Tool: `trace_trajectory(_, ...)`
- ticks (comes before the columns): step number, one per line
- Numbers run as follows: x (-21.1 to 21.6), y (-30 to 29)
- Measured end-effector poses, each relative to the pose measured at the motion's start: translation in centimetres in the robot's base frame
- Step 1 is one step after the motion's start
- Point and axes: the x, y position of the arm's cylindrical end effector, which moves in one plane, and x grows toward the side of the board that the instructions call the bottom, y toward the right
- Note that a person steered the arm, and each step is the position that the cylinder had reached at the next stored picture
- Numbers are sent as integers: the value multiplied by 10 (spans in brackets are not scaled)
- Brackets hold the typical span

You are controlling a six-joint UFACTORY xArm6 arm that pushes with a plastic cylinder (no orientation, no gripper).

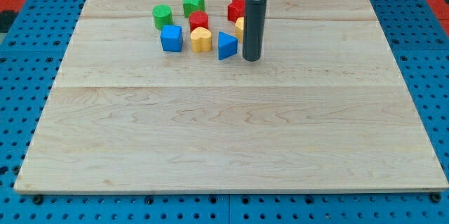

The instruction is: Move the triangle parallel to the green circle

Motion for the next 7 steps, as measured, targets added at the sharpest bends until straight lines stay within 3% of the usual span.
trace_trajectory(7,-126,35)
